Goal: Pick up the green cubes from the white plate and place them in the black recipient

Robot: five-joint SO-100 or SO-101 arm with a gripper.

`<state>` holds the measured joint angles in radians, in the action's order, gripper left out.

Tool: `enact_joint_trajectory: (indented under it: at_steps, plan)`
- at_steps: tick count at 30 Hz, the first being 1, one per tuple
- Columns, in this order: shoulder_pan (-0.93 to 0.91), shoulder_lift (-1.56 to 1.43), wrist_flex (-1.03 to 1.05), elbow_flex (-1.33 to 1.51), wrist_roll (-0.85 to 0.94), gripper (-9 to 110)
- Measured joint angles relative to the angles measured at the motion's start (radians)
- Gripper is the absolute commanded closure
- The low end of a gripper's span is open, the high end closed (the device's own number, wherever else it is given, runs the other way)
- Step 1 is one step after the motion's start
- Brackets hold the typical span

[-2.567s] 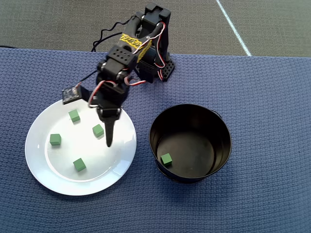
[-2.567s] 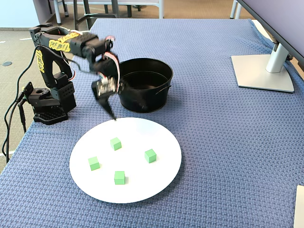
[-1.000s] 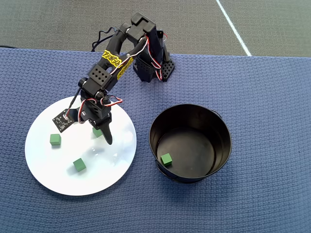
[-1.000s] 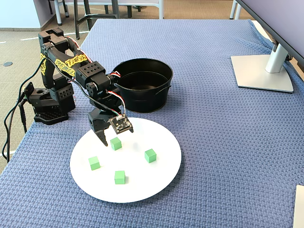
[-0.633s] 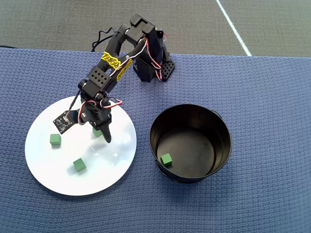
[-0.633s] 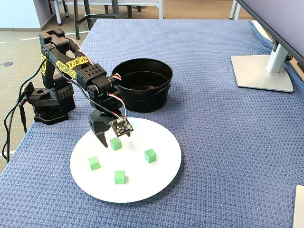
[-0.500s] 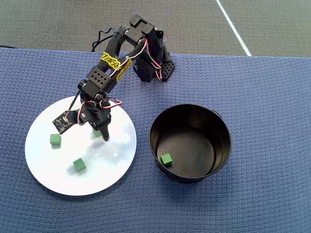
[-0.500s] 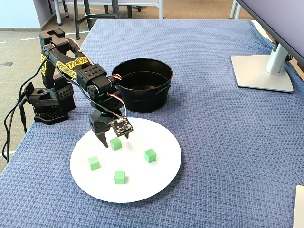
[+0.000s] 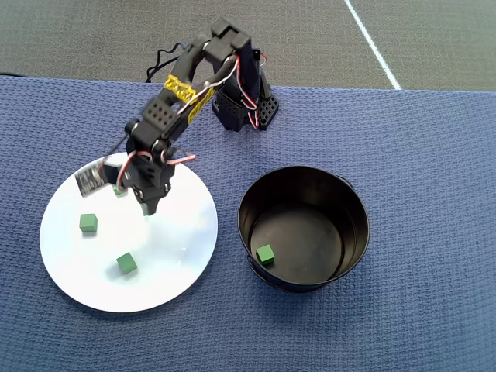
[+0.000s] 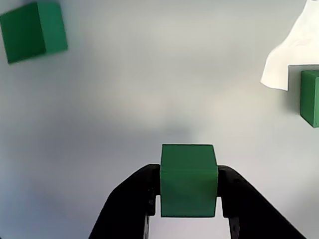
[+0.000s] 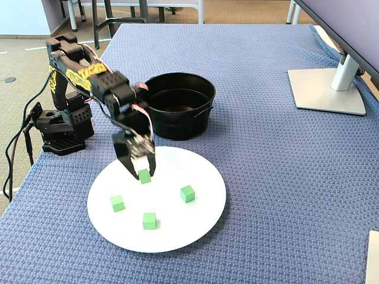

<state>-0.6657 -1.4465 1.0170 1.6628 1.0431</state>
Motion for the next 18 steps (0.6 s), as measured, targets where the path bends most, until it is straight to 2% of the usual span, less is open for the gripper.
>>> enact_joint_trajectory:
  at_steps: [5,8,13,18]
  plan:
    - [0.0,-0.195,0.101,-0.084,-0.328,102]
    - [0.048,-0.311,0.198,-0.149,-0.468,102]
    - [0.272,-0.439,0.373,-0.241,-0.64,102]
    - [0.58,-0.449,0.399,-0.232,-0.818,102]
